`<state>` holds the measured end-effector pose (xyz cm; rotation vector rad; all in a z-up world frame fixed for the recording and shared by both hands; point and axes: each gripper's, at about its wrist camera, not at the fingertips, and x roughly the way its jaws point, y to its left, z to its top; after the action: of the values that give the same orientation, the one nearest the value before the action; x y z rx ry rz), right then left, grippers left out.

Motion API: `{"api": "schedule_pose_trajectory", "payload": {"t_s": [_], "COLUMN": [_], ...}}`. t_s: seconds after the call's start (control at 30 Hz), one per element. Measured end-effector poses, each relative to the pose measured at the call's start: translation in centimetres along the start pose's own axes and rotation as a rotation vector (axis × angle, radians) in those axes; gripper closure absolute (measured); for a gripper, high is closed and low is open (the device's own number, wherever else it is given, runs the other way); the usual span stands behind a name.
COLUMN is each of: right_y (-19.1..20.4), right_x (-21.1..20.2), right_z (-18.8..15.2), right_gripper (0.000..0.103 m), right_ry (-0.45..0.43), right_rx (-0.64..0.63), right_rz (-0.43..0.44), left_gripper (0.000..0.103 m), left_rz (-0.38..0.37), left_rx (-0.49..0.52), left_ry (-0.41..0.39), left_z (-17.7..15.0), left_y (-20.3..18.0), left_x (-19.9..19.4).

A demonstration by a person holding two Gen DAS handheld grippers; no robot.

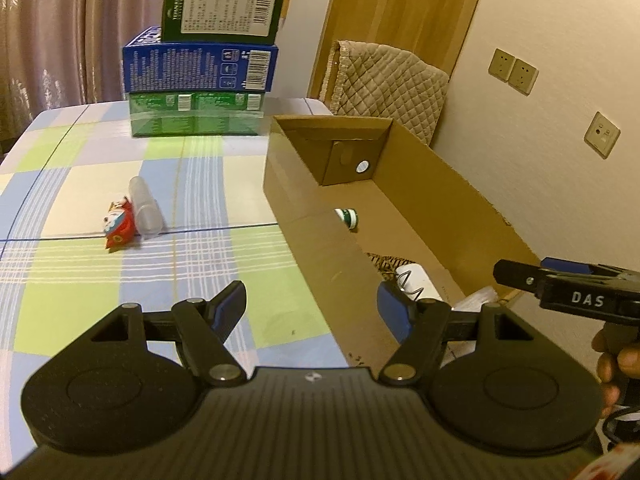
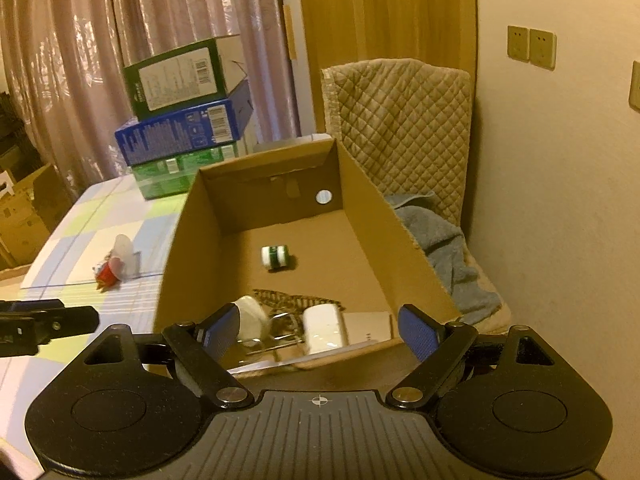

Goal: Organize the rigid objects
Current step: 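Withdraw both open tools from the box back over the table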

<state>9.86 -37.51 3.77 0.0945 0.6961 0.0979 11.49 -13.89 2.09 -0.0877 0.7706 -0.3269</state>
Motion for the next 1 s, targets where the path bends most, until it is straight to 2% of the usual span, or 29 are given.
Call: {"api": "schedule_pose_trajectory", "payload": {"t_s": [0.43,0.87,1.0], "right_y": [5.1,9.7,11.1], "right_x": [-2.5,-3.2,-3.8], "right_z": [-0.5,-2.6,-2.8], "right_gripper": [0.020,0.020,0.020], "right_ry": [-0.025,0.006,-0.004], "right_rx": [-0.042,-0.082,-0.097], "right_rz": [0.076,0.140,0.153], "left_gripper": [0.035,0.035,0.035], "left_rz": [0.041,0.141,0.152], "left_rx": [-0.019,-0.067,-0.091], "left_ry": [-0.021,-0.028,-0.037], "left_z": [-1.4,-3.3,-3.6], "left_y": [3.0,8.5,9.5], "left_x": [-3.5,-6.6,-7.6]}}
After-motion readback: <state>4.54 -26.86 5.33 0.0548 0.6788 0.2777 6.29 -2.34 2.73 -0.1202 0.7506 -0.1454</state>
